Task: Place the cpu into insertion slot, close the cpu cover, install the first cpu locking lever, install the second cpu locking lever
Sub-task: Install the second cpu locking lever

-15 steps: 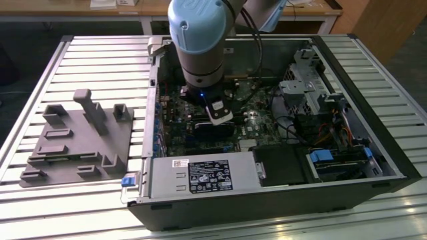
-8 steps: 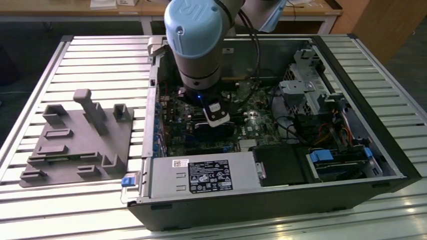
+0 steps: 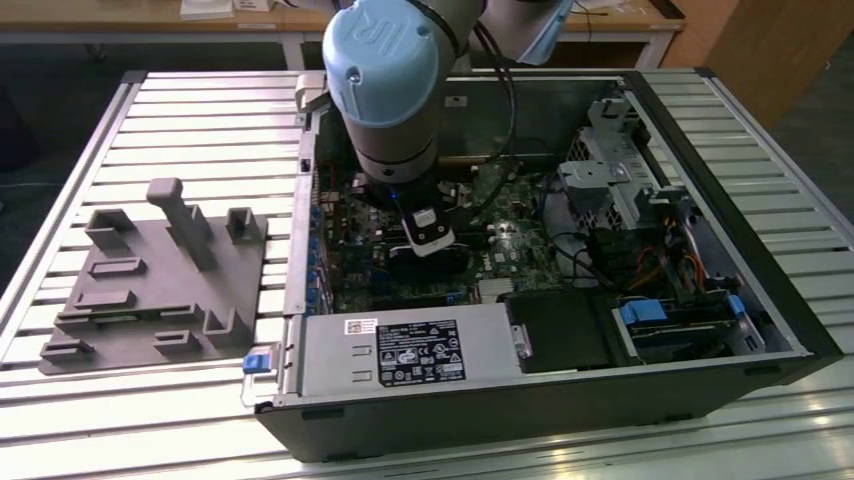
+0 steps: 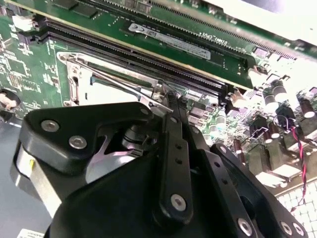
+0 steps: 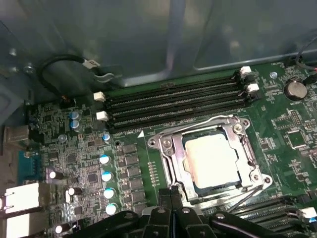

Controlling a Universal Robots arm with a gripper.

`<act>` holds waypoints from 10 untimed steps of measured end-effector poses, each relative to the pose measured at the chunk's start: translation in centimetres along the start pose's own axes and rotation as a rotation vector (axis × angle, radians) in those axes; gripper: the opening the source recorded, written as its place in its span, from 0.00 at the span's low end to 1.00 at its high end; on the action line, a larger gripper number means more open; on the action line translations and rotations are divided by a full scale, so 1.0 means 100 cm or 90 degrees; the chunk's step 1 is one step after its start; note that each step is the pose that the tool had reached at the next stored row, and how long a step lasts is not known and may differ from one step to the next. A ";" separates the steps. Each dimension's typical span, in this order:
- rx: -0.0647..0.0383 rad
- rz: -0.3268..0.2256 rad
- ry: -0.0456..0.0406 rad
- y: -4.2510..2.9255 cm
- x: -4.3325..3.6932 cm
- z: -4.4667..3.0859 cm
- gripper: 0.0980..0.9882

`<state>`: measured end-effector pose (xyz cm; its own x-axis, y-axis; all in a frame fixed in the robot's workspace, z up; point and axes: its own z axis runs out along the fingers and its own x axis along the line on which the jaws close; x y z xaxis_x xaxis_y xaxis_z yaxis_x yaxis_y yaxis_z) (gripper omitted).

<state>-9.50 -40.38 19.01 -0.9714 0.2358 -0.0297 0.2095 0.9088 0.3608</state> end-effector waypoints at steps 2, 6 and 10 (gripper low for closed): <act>0.000 0.000 0.0000 0.0001 0.0000 -0.0001 0.01; 0.001 0.000 -0.0002 0.0019 -0.0002 -0.0050 0.01; 0.003 0.000 -0.0006 0.0052 -0.0005 -0.0134 0.01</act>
<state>-9.50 -40.39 20.44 -0.9714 0.2355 -0.0308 0.2095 0.9106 0.3562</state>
